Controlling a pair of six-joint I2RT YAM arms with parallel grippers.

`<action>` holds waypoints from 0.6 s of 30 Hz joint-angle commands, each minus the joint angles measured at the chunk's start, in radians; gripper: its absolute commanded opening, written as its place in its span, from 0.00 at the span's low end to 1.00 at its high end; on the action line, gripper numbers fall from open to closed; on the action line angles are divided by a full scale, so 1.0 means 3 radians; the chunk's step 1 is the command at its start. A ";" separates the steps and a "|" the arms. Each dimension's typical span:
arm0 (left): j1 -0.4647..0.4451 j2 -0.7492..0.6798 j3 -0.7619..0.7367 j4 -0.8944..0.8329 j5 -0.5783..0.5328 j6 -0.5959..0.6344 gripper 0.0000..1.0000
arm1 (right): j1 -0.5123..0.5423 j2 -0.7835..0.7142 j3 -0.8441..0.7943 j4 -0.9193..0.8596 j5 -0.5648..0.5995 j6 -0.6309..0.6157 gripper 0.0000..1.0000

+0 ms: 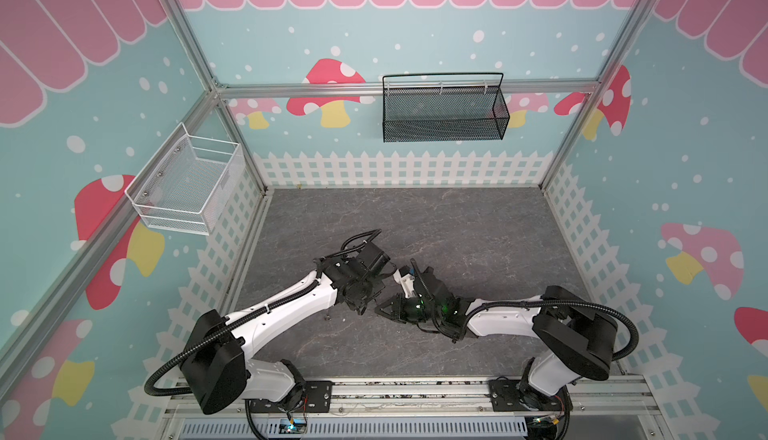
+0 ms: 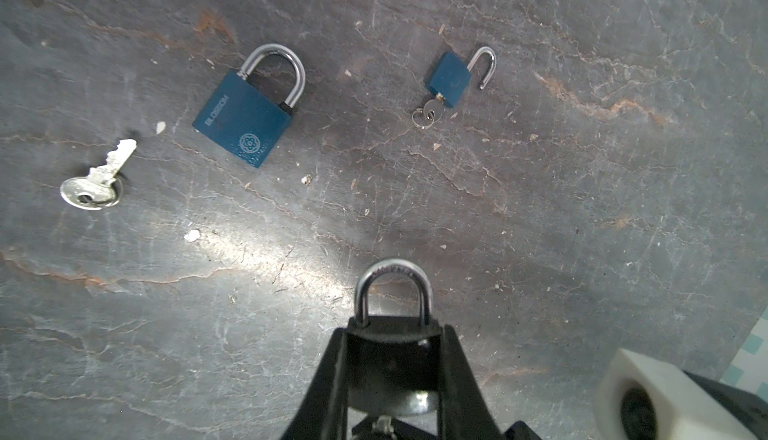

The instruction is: Unlock with the key

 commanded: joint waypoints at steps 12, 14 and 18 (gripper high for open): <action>-0.0019 0.0032 0.0096 -0.0086 -0.0025 0.0000 0.00 | 0.0021 -0.0041 0.0121 -0.0102 0.0128 0.0064 0.00; -0.0029 0.0032 0.0086 -0.0085 -0.0025 -0.0011 0.00 | 0.0022 -0.0068 0.0111 -0.0063 0.0148 0.0047 0.00; -0.0034 0.0025 0.0076 -0.0081 -0.0039 -0.0019 0.00 | 0.0024 -0.0080 0.0136 -0.0096 0.0169 0.0042 0.00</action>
